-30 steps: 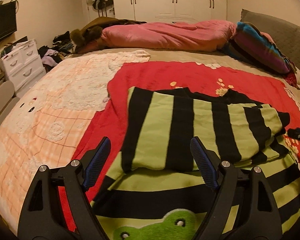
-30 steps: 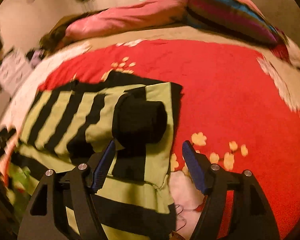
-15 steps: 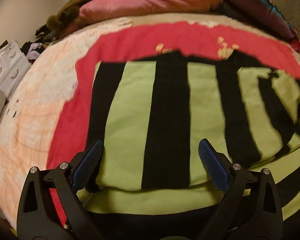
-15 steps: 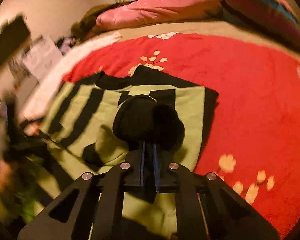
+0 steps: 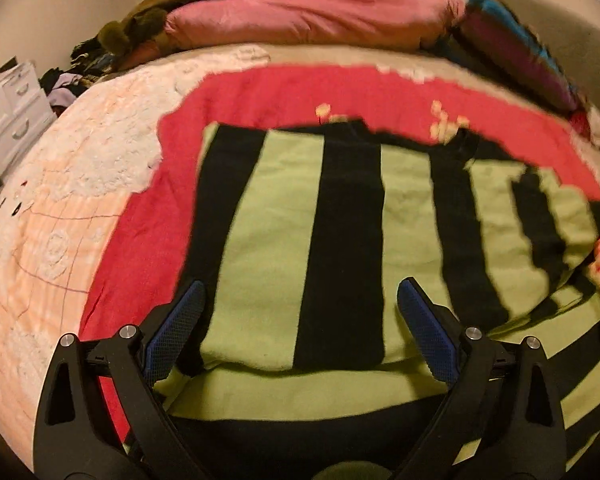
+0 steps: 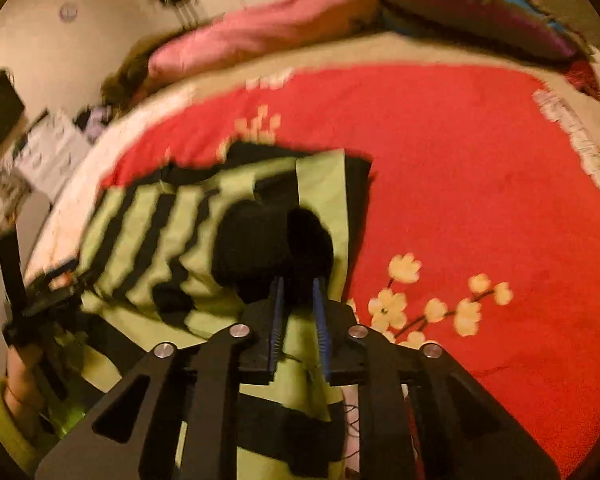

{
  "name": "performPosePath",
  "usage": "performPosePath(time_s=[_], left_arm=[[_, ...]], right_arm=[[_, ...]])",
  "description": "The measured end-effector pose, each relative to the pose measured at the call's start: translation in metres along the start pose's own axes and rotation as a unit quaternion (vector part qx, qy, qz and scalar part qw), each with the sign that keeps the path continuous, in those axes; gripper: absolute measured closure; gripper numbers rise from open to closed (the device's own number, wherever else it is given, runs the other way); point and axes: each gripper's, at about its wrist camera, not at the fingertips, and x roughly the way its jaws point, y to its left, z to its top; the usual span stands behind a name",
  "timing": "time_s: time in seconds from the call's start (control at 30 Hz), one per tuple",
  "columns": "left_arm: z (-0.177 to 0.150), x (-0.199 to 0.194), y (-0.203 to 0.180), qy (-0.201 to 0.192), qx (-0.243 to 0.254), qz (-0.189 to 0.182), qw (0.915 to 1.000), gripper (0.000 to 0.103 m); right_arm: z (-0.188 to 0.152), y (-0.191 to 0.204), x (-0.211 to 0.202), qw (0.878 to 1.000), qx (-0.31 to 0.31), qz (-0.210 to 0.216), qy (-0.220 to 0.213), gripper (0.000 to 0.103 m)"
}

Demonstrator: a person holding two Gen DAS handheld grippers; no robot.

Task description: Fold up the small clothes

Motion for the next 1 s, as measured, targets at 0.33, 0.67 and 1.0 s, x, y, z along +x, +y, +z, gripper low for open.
performPosePath(time_s=[0.33,0.67,1.0], left_arm=[[0.002,-0.029,-0.016,-0.067,0.027,-0.002,0.9974,0.01],[-0.01,0.013,-0.01,0.02,0.026,-0.004,0.9995,0.01],[-0.008,0.005,-0.002,0.012,-0.001,-0.022,0.9997,0.01]], right_arm=[[0.019,0.067,0.005,0.997,-0.063,0.012,-0.033,0.071],[0.015,0.046,0.076,0.995,-0.003,-0.082,0.061,0.062],[0.009,0.043,0.062,0.998,0.02,-0.043,0.036,0.044]])
